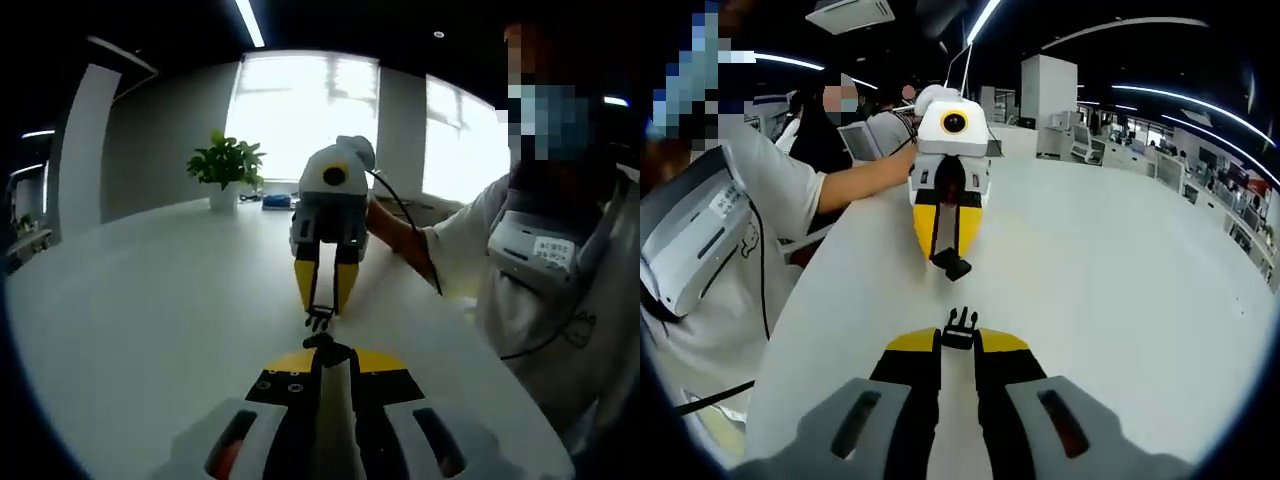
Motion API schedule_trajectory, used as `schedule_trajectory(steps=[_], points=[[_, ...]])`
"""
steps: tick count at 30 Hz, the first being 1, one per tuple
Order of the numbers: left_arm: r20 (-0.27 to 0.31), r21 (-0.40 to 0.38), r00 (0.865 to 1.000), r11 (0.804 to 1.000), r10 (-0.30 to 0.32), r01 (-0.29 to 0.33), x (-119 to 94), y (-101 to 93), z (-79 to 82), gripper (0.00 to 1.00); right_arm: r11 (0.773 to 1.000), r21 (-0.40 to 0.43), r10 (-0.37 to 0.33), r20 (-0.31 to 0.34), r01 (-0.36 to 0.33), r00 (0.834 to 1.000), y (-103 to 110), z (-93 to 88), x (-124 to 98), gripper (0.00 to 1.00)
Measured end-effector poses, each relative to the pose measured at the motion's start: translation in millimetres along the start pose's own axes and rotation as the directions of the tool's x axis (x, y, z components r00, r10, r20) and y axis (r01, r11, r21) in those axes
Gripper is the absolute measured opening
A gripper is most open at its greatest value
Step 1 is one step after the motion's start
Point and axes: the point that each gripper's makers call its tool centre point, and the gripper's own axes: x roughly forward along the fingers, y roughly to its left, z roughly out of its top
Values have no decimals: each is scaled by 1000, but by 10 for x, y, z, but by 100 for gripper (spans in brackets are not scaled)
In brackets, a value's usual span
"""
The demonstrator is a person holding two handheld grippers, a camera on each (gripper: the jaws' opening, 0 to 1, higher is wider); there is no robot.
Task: Snap the two parts of the plastic buckle together until the buckle closes and remains connected.
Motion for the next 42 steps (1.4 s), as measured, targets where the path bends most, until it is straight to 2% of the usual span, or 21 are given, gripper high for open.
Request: schedule_trajectory(steps=[4,10,20,26,36,39,42], points=[[3,-13,999,999,-43,43,-25,-32,-38,10,1000,9,23,11,-23,1000,-40,13,27,12],[-15,0,998,998,-64,64,-25,-34,-65,10,997,5,75,18,-75,997,1,36,82,12],[-56,18,996,998,-63,64,0,-30,-118,10,996,4,92,33,-92,995,29,63,94,12],[-79,33,996,998,-44,47,2,-12,-157,11,998,10,62,25,-62,998,-10,14,86,12],[-64,34,998,999,4,-2,-15,40,-138,13,1000,-5,11,53,-11,999,-38,4,83,14],[-46,33,998,999,43,-42,-42,54,-91,13,1000,-10,-16,78,17,997,-50,20,67,19],[-29,21,996,997,80,-80,-44,39,-44,15,999,-22,-31,78,33,997,-30,13,44,22]])
